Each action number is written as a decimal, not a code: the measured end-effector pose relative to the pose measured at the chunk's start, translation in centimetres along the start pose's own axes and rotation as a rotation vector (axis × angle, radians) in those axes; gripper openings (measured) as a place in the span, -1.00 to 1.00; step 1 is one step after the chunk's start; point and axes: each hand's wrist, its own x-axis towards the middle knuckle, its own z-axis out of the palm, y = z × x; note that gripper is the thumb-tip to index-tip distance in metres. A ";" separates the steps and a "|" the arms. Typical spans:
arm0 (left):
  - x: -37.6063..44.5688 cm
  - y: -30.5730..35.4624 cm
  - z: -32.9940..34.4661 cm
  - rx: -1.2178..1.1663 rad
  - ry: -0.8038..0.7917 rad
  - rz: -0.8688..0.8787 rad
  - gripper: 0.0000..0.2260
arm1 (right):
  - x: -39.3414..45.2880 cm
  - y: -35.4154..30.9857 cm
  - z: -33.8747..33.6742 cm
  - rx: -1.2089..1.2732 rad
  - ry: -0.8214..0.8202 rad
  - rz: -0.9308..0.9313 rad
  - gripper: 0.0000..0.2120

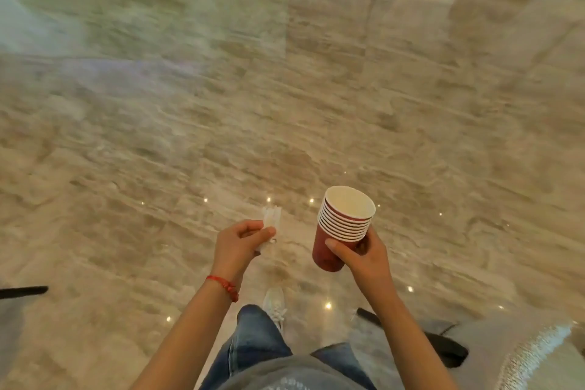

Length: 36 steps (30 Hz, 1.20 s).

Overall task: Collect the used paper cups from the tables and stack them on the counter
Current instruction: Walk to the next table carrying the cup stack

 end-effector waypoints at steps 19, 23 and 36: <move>21.6 12.5 16.4 0.141 -0.206 -0.025 -0.91 | 22.7 -5.3 -5.2 0.049 0.250 0.016 -0.52; 25.0 15.4 22.6 0.184 -0.269 -0.001 -0.90 | 27.3 -6.6 -8.5 0.068 0.285 0.005 -0.52; 30.7 19.0 42.7 0.441 -0.661 0.017 -0.91 | 34.1 -7.5 -19.6 0.190 0.673 0.065 -0.56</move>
